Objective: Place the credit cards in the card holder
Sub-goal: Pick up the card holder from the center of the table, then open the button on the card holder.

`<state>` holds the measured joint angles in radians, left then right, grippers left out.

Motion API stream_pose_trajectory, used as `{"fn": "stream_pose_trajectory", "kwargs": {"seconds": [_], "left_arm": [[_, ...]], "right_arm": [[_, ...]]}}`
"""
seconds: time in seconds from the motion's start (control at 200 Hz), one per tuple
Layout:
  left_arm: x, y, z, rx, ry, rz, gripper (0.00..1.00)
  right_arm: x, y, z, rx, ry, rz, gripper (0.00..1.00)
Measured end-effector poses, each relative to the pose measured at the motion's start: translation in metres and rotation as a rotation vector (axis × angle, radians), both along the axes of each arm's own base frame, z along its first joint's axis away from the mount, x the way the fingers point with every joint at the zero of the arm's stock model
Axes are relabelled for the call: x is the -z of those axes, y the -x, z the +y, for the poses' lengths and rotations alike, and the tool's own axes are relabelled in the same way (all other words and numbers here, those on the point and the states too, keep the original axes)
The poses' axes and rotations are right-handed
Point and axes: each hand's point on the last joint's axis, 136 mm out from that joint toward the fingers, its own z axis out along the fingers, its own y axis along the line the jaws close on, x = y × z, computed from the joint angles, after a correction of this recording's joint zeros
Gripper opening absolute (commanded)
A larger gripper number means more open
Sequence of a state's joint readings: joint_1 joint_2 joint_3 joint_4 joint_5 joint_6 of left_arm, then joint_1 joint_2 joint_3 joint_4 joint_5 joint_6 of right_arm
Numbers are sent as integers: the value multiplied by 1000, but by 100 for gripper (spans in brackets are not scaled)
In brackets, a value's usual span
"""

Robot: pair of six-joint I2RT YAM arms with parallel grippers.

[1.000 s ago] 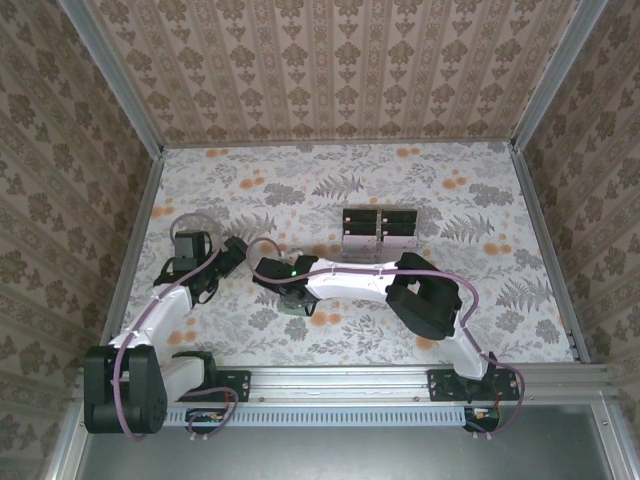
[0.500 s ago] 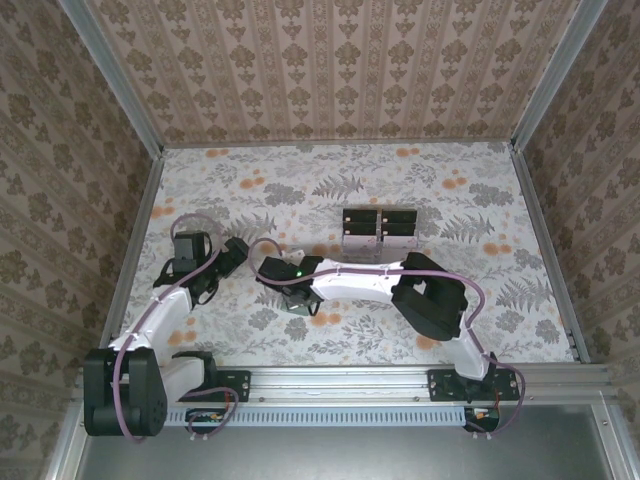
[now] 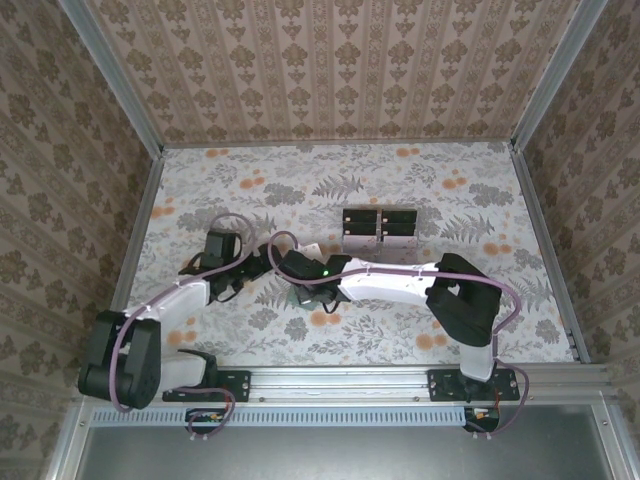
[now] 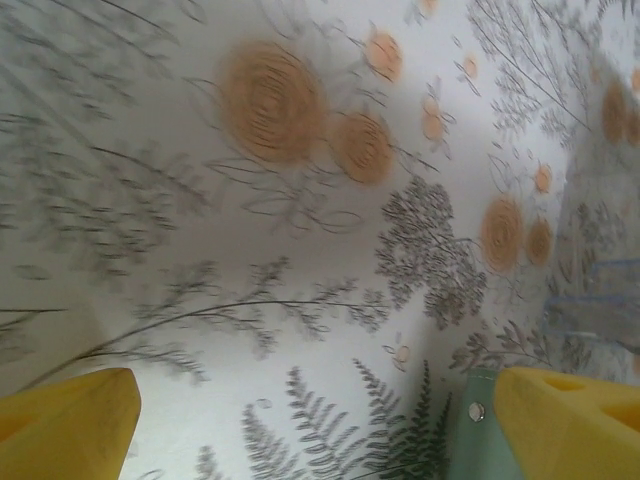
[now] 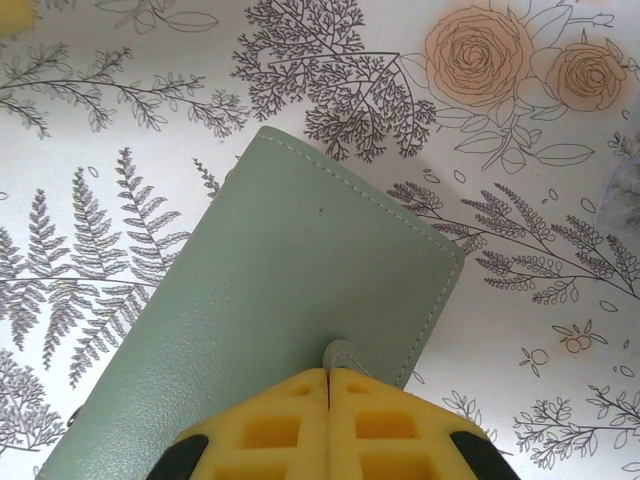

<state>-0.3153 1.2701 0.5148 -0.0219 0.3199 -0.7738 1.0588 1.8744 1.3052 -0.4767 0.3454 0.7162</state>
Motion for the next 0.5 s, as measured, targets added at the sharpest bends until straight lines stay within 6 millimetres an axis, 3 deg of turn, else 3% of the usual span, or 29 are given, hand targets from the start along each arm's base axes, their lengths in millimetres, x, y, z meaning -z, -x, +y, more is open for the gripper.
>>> {"fn": "stream_pose_trajectory", "kwargs": {"seconds": [0.325,0.5], "left_arm": [[-3,-6,-37,51,69,-22,96],[-9,-6,-50,50,125,-39,92]], "right_arm": [[2,-1,-1,0,-22,-1,0],[-7,-4,-1,7,-52,-18,0]]}}
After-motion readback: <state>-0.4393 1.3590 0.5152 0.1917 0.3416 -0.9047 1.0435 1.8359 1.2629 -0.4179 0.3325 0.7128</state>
